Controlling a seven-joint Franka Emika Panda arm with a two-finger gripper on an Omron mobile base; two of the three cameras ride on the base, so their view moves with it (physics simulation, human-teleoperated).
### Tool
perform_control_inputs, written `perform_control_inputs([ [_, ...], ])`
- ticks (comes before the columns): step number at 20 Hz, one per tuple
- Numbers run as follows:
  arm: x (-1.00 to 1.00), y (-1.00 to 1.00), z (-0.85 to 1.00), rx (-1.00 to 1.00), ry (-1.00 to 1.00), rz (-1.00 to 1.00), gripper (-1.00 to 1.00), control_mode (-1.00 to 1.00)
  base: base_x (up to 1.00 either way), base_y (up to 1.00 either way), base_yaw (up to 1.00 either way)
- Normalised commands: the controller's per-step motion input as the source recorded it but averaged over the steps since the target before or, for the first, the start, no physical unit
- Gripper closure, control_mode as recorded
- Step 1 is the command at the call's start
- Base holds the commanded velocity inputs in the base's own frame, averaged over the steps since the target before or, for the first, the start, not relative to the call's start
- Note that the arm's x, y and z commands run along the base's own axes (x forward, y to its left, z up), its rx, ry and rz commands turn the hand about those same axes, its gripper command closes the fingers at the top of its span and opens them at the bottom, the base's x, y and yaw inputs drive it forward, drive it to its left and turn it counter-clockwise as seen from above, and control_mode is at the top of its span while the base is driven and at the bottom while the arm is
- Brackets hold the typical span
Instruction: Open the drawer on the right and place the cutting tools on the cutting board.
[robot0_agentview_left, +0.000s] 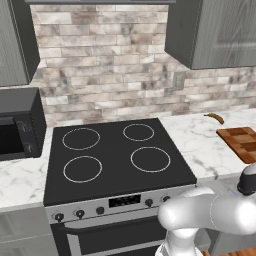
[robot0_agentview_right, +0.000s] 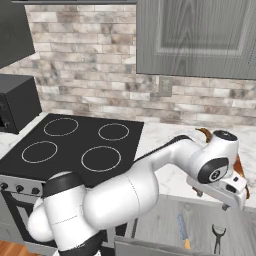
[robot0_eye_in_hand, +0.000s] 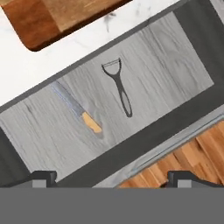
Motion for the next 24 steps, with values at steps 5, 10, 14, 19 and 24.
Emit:
perform_control_inputs([
  [5, 0.07, 0.00, -0.47, 0.03, -0.01, 0.33, -1.00, -1.00, 0.00, 0.00, 0.00],
  [10, 0.32, 0.03, -0.16, 0.01, 0.05, 0.10, -1.00, -1.00, 0.00, 0.00, 0.00],
  [14, 0.02, 0.00, 0.00, 0.00, 0.00, 0.00, -1.00, -1.00, 0.00, 0.00, 0.00],
  [19, 0.13, 0.00, -0.20, 0.00, 0.02, 0.02, -1.00, -1.00, 0.00, 0.00, 0.00],
  [24, 0.14, 0.10, -0.44, 0.00, 0.06, 0.06, -1.00, -1.00, 0.00, 0.00, 0.00],
])
